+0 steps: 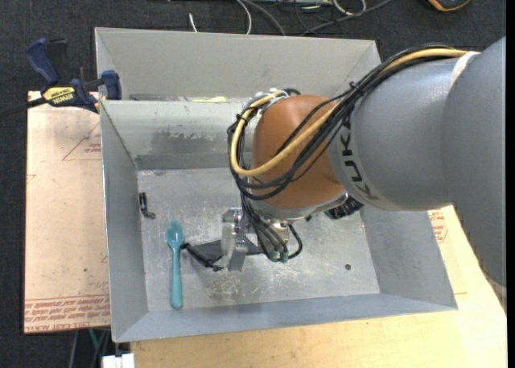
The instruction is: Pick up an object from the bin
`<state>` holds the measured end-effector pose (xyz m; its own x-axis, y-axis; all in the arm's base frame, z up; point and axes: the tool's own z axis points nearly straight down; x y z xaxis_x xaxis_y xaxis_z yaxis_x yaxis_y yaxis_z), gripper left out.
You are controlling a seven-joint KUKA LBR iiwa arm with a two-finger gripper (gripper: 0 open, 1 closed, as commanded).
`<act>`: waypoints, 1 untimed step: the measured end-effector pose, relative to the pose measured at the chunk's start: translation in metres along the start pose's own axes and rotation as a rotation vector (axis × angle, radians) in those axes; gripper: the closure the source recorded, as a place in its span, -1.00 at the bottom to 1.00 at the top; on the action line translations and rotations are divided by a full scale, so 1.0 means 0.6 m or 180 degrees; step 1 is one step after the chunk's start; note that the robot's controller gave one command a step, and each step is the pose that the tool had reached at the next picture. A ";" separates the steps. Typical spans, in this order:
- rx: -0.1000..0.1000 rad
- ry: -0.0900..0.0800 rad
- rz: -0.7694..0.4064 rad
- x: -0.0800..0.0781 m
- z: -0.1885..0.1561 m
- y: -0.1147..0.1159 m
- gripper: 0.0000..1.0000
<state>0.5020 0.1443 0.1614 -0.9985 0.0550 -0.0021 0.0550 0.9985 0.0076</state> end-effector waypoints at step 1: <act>-0.0008 -0.0029 -0.0464 -0.003 0.077 -0.098 1.00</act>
Offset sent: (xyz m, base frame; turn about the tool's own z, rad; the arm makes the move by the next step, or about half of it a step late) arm 0.0041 0.0142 0.3191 -0.1062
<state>0.5008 0.0856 0.1148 -0.9958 -0.0906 -0.0124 -0.0907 0.9958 0.0091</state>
